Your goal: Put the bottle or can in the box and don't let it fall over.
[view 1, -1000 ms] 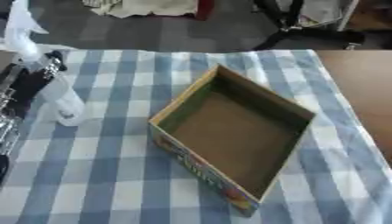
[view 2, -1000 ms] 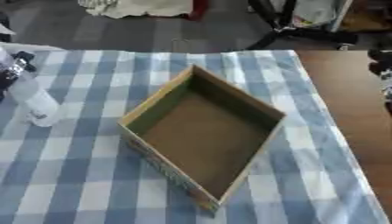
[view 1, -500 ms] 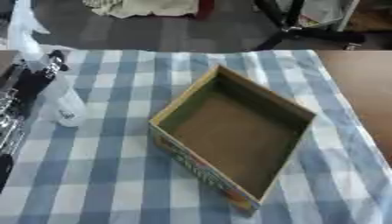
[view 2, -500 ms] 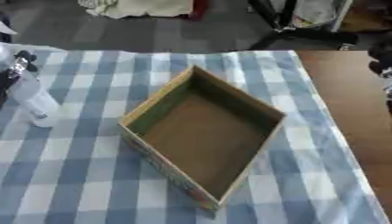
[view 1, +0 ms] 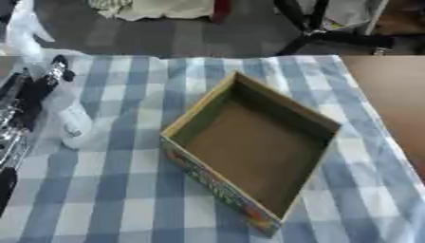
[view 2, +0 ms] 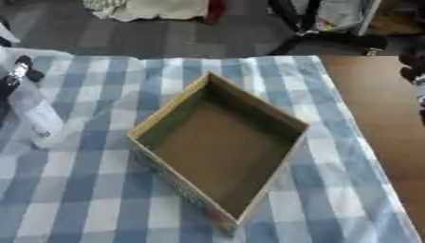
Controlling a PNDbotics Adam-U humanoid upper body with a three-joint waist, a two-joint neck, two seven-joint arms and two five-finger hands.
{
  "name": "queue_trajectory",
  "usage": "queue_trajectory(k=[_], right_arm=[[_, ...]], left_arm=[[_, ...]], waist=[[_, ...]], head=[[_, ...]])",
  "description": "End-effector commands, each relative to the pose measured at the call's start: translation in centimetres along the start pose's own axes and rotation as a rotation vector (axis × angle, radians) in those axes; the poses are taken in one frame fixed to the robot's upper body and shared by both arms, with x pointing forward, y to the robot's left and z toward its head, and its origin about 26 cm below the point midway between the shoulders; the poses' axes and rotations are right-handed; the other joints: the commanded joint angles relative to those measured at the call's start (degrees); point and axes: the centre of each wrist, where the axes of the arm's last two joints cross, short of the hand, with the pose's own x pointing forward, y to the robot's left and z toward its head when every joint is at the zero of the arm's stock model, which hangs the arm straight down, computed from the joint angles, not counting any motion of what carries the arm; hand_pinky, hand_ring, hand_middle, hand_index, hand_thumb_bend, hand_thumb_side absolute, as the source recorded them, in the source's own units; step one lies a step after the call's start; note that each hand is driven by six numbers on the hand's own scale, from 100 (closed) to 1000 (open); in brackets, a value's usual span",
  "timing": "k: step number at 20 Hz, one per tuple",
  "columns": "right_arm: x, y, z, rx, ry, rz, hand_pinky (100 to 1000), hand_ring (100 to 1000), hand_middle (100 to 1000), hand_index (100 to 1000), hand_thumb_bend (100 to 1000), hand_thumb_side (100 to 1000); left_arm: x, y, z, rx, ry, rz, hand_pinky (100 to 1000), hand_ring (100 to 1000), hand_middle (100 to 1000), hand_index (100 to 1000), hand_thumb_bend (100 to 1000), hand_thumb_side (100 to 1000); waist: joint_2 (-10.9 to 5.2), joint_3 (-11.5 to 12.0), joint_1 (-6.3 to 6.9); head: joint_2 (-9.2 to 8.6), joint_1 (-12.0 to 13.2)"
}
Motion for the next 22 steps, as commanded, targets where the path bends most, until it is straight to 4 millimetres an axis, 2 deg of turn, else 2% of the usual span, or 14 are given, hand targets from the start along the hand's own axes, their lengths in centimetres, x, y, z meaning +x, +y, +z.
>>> queue_trajectory(k=[1, 4, 8, 10, 13, 15, 22], right_arm=[[1.1, -0.2, -0.6, 0.003, -0.041, 0.002, 936, 884, 1000, 835, 100, 500], [1.1, -0.2, -0.7, 0.002, -0.043, -0.001, 936, 883, 1000, 834, 100, 503], [1.1, -0.2, -0.7, 0.002, -0.043, -0.003, 935, 881, 1000, 832, 100, 503], [1.1, -0.2, -0.7, 0.001, -0.044, -0.004, 935, 881, 1000, 832, 100, 502], [1.1, -0.2, -0.7, 0.001, -0.044, -0.005, 935, 879, 1000, 831, 100, 506], [1.1, -0.2, -0.7, 0.000, -0.043, -0.005, 934, 877, 1000, 831, 100, 508], [1.1, -0.2, -0.6, -0.005, -0.041, -0.006, 932, 876, 1000, 831, 100, 506]], left_arm=[[0.7, 0.4, -0.3, 0.024, -0.040, 0.004, 416, 1000, 472, 198, 100, 667], [0.6, 0.3, -0.4, 0.043, -0.070, 0.023, 364, 1000, 416, 165, 100, 672], [0.5, 0.2, -0.4, 0.050, -0.096, 0.022, 373, 1000, 389, 147, 100, 666], [0.6, 0.2, -0.4, 0.064, -0.105, 0.014, 369, 1000, 334, 110, 100, 609], [0.9, 0.2, -0.5, 0.082, -0.129, 0.007, 345, 895, 243, 100, 100, 618], [1.3, 0.2, -0.5, 0.074, -0.149, 0.000, 338, 863, 219, 100, 100, 620], [3.6, 0.4, -0.5, 0.048, -0.245, -0.069, 357, 845, 214, 100, 100, 672]], waist=[[-0.98, -0.16, 0.01], [-0.97, -0.21, 0.01], [-0.97, -0.30, 0.04], [-0.98, -0.32, 0.05], [-0.99, -0.32, 0.08], [-1.02, -0.31, 0.11], [-1.32, -0.27, 0.20]], head=[[-0.40, -0.10], [-0.34, -0.16], [-0.28, -0.16], [-0.25, -0.21], [-0.15, -0.25], [-0.06, -0.28], [0.31, -0.37]])
